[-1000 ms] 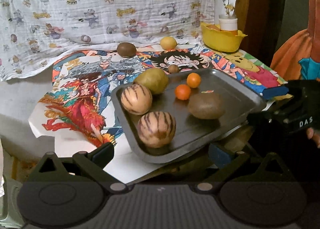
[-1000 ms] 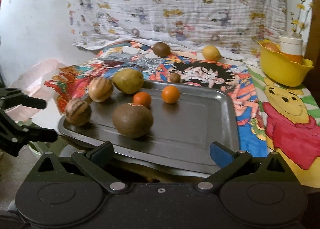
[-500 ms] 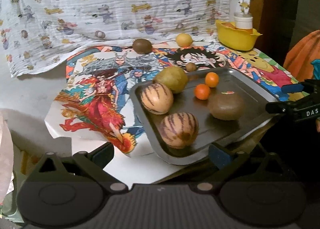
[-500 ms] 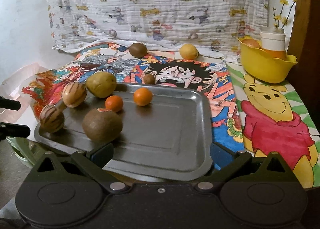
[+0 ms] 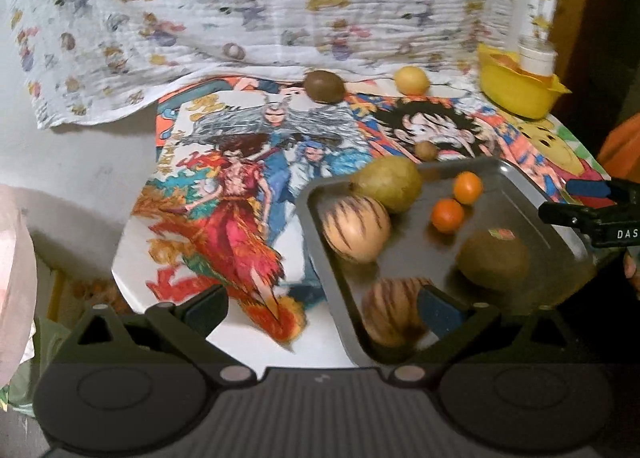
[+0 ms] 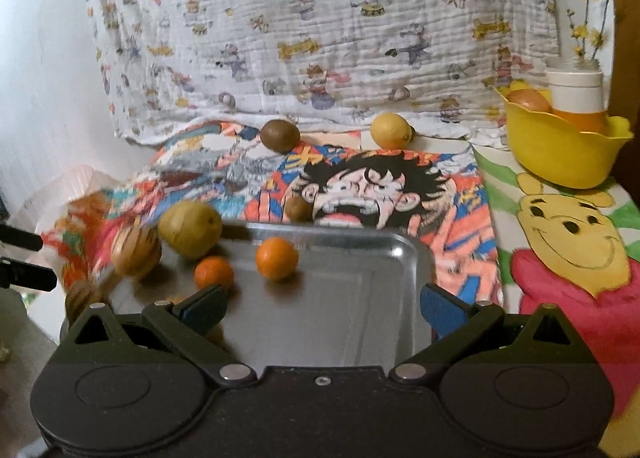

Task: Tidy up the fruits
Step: 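Move both tools toward the brown kiwi and small kiwi on the cloth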

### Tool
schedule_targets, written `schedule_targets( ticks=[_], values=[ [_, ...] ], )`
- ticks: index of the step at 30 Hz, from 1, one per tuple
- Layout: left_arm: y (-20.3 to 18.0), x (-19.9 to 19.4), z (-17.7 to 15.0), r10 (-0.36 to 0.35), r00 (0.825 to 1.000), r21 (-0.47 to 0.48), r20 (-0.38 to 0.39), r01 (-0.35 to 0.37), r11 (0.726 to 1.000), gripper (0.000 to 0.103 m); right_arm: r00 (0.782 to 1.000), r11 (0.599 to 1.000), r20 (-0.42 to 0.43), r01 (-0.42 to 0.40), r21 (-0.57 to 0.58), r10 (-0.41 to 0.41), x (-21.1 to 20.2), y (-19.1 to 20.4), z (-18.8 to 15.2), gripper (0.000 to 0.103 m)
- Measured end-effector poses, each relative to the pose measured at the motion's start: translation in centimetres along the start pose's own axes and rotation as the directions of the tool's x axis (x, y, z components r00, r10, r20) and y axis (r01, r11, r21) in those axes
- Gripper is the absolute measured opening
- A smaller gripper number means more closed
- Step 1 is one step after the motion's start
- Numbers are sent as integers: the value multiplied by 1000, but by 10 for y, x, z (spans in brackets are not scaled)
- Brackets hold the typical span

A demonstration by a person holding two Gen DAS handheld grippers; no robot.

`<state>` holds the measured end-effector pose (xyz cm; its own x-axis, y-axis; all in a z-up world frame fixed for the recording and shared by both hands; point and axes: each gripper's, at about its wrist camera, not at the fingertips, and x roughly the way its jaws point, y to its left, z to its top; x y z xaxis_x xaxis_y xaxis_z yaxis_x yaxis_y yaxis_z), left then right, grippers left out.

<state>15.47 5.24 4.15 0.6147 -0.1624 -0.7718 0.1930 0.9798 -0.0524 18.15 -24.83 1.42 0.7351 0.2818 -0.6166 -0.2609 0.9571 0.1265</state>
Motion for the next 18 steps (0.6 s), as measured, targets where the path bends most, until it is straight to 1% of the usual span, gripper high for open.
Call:
schedule_targets(
  ticks=[4, 9, 14, 18],
  values=[
    [8, 12, 27, 11, 1000, -29, -9, -11, 1000, 102, 1000, 1000, -13, -28, 6, 28, 25, -14, 21, 102],
    [13, 40, 69, 13, 1000, -40, -16, -14, 999, 102, 999, 999, -37, -41, -4, 41, 54, -19, 43, 102],
    [7, 68, 105, -5, 1000, -1, -4, 5, 1000, 102, 997, 998, -59, -44, -35, 41, 76, -15, 58, 102],
    [-2, 93, 131, -12, 1000, 66, -4, 12, 998, 102, 997, 999, -72, -42, -17, 41, 91, -14, 68, 102]
  ],
)
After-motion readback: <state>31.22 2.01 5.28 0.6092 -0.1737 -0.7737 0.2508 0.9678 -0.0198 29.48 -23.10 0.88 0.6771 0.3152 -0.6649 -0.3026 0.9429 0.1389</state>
